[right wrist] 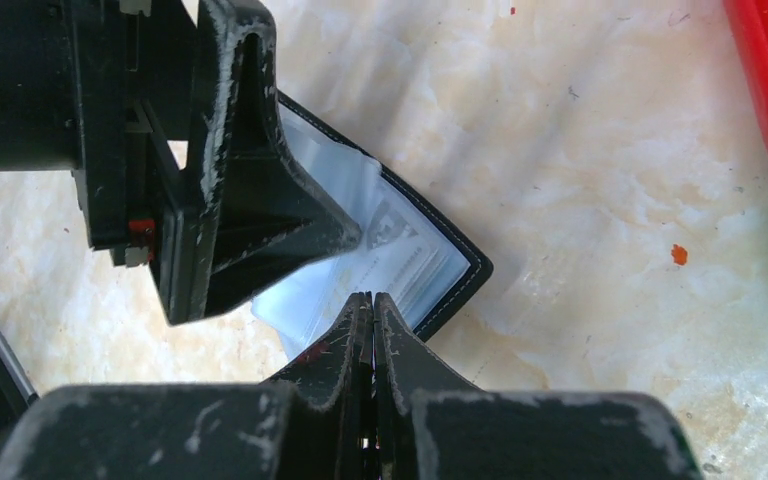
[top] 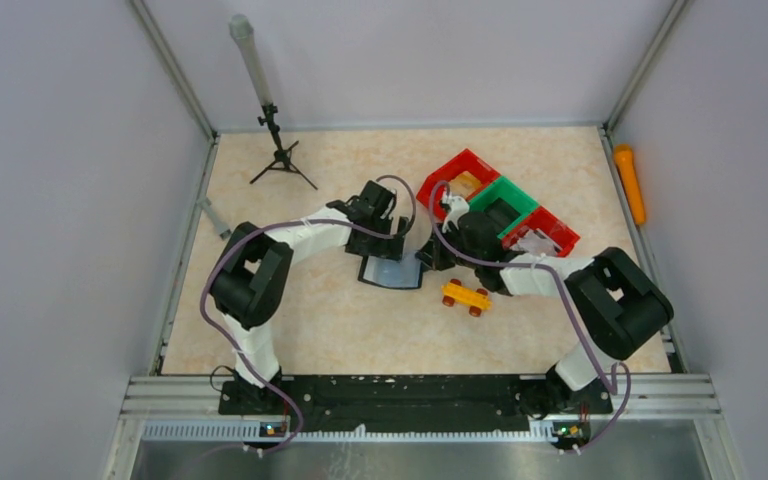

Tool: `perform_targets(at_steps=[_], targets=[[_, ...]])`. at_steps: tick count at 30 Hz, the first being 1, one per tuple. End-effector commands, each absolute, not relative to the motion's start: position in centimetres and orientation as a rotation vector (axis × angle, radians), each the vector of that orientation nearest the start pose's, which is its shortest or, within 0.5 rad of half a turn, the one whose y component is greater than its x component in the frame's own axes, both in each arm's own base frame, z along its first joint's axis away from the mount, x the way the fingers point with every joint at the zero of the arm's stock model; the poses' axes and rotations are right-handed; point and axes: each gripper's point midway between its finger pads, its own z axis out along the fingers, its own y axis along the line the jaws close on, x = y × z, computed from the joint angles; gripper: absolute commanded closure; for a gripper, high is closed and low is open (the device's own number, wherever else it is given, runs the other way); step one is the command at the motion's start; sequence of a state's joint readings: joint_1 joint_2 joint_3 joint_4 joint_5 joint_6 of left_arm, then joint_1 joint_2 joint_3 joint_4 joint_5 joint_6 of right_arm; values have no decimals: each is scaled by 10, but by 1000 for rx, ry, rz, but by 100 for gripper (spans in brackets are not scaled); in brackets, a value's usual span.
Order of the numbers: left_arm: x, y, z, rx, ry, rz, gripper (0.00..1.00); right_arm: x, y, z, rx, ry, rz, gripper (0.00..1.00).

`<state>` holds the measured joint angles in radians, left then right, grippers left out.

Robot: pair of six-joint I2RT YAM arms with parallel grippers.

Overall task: Take the credit cards out of the card holder
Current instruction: Remove the credit card from the card holder.

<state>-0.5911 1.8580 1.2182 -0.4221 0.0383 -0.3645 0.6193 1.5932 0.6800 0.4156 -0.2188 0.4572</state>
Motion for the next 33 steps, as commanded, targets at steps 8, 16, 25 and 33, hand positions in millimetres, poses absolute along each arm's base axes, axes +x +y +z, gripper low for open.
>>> perform_targets(at_steps=[8,16,25,33], targets=[[342,-184,37,167,2614,103,6,322,283,105,-262,2048,828,100],[348,-177,78,30,2453,-120,2,323,281,102,-255,2058,820,100],[345,-187,97,54,2372,-245,1,323,281,102,-257,2056,822,100],[325,-246,88,338,2407,-548,1,322,283,101,-262,2058,829,100]])
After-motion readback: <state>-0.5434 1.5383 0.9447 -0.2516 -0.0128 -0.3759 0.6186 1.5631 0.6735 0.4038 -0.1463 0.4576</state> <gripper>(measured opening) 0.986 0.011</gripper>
